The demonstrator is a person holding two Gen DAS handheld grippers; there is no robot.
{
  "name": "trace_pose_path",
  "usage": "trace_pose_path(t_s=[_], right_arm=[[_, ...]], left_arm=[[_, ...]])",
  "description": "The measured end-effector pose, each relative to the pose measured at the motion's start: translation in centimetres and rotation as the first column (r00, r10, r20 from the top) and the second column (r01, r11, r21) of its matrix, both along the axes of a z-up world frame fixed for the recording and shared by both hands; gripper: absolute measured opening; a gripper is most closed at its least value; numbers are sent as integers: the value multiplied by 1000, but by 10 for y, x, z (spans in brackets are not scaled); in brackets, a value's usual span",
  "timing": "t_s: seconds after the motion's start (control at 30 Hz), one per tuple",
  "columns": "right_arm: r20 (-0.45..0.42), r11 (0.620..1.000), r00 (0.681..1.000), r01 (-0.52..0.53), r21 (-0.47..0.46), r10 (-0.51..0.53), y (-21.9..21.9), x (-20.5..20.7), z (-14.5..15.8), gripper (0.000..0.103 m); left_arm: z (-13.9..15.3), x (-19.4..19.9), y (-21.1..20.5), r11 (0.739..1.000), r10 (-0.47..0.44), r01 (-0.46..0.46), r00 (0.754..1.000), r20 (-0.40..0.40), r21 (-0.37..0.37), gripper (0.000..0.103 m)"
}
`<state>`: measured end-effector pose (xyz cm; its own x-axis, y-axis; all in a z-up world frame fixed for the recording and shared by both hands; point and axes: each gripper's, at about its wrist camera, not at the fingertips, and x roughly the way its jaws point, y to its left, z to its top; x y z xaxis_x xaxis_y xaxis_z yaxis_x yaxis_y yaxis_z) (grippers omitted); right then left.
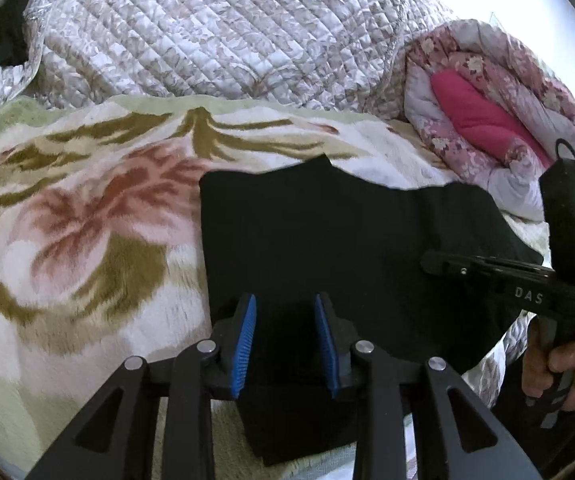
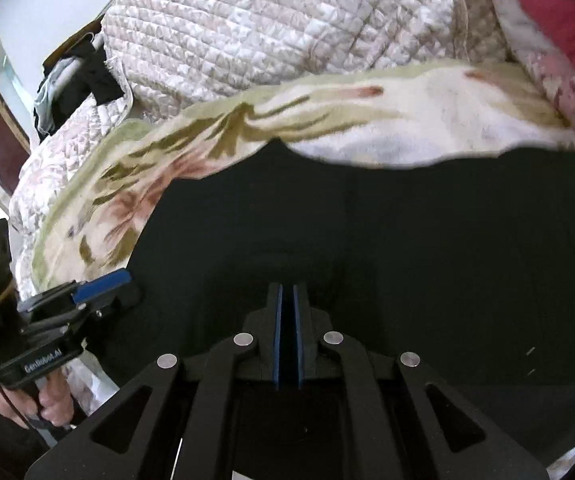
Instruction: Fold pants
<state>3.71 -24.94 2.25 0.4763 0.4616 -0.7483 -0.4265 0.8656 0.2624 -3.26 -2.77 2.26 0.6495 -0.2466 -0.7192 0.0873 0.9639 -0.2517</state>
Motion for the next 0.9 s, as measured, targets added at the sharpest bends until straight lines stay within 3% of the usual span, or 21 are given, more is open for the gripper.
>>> trace_pose_path(t_s=[0.23, 0.37, 0.4, 0.6, 0.9], right_arm=[[24, 999, 1000, -17, -36, 18, 24, 36, 8, 6], [-38, 996, 999, 29, -80, -32, 22, 61, -12, 9], [-43, 998, 998, 37, -41, -39, 18, 63, -14, 9], [-30, 998, 998, 55, -28, -56, 8, 50, -5, 10], [75, 997, 997, -20, -74, 26, -1, -39, 2, 12]], left_arm=[[7, 62, 5, 998, 25, -25, 1000, -1, 59, 33], [-11, 95, 9, 997, 39, -33, 996, -85, 63, 33], [-15, 98, 9, 998, 40, -35, 995, -92, 53, 33], [-9, 81, 2, 997, 25, -22, 999, -45, 74, 37], [0, 1, -12, 999, 6, -5, 1000, -14, 37, 37]])
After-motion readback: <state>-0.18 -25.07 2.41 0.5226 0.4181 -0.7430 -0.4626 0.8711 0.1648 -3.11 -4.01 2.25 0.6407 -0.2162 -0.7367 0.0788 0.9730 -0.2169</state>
